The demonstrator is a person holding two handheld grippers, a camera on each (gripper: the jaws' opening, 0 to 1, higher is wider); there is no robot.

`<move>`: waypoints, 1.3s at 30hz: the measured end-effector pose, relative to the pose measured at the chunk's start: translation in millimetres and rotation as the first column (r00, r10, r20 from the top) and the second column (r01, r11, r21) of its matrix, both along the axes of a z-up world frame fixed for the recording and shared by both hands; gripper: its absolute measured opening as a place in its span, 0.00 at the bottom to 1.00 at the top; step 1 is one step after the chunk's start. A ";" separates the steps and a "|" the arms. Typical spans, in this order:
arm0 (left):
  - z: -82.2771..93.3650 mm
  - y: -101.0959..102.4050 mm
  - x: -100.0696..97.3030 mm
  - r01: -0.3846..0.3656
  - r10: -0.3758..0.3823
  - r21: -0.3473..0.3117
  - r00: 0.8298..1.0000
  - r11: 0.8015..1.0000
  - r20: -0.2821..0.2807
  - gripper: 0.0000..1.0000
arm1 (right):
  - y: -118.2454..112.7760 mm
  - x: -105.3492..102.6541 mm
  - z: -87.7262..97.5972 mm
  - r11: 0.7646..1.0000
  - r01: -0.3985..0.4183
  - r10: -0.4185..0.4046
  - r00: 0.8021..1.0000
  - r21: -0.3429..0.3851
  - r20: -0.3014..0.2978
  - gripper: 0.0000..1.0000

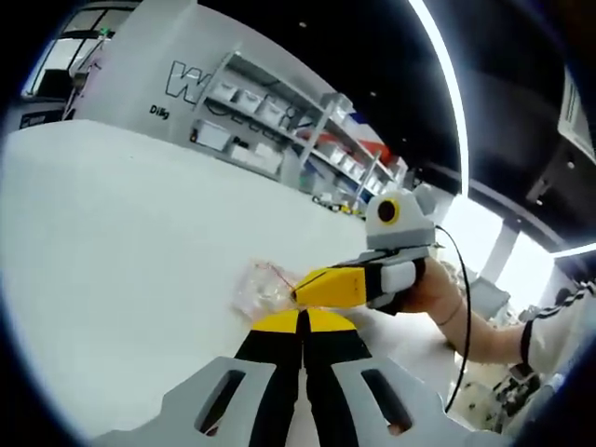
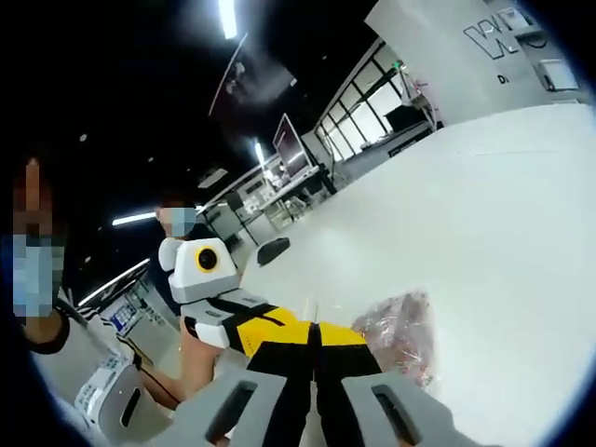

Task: Open the resealable bag by pulling the two sides of the seal apart until the entire bag opening is separated and visibly accessible.

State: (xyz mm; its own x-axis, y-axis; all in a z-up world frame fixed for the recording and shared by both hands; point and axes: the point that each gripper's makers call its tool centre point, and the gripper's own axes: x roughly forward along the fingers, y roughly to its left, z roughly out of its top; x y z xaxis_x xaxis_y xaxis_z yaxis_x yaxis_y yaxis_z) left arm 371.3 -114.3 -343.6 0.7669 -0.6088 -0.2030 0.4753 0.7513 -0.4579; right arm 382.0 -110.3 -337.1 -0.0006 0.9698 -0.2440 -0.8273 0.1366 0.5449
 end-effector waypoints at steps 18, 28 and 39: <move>3.1 7.4 2.3 -0.018 0.018 -0.031 1.000 0.999 0.004 0.00 | -5.5 3.2 10.4 0.998 0.043 -0.044 0.999 0.038 0.011 0.00; 11.4 6.6 1.1 -0.012 0.014 -0.044 0.999 0.999 0.052 0.00 | -10.2 7.2 18.2 0.998 0.053 -0.055 0.993 0.022 0.108 0.00; 14.7 1.4 2.2 -0.014 0.008 0.050 0.994 0.999 0.113 0.00 | -13.8 13.6 19.5 0.998 0.057 -0.056 0.983 -0.006 0.173 0.00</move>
State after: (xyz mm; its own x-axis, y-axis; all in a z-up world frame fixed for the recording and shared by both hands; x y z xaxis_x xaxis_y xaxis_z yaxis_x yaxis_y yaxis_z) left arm 373.5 -112.9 -328.9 0.7933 -0.5911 -0.1454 0.5131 0.7779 -0.3628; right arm 395.6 -124.1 -317.6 0.0971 0.9644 -0.2459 -0.8996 0.1907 0.3928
